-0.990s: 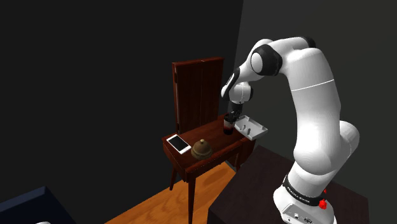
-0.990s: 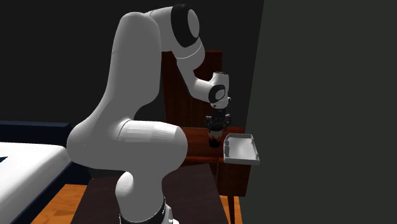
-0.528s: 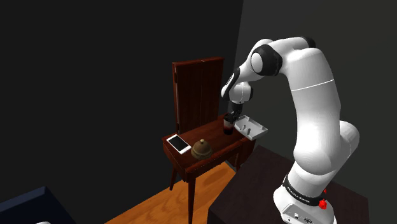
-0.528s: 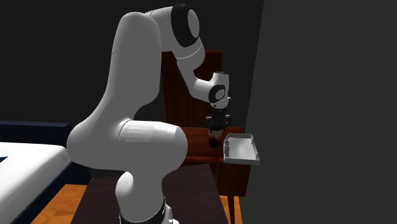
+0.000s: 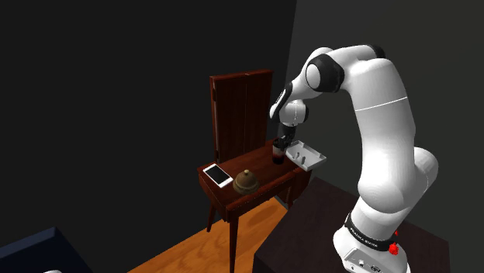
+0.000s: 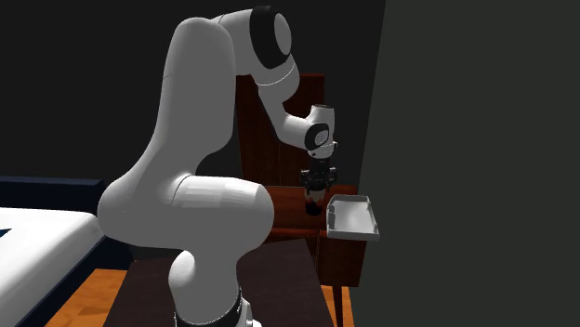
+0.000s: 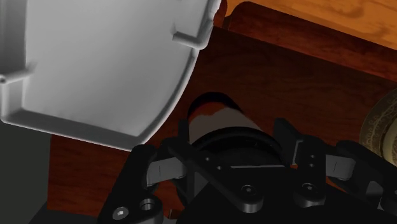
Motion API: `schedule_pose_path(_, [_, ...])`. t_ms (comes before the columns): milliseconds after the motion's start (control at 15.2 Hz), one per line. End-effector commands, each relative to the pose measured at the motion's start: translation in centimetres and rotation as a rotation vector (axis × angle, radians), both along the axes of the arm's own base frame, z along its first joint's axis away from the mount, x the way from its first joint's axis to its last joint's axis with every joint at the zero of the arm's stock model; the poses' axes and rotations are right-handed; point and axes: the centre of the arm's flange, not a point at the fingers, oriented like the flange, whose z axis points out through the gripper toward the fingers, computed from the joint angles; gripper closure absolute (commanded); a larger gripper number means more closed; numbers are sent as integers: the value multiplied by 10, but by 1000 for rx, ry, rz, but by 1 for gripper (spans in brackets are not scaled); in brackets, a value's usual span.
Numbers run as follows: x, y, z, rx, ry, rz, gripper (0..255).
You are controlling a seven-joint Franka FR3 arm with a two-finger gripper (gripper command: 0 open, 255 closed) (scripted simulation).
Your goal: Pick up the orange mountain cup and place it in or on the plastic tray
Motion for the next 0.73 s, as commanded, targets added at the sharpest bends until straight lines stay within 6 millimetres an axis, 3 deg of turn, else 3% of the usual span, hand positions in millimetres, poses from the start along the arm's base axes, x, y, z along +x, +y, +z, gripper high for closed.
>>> schedule_pose_path(0, [0,1,4,1,2,1,255])
schedule_pose_path(396, [0,1,36,1,2,1,255])
schedule_pose_path(462, [0,1,31,1,1,1,255])
schedule_pose_path(528, [0,1,31,1,1,1,0])
schedule_pose_path(660, [27,49,36,-171,96,77,0])
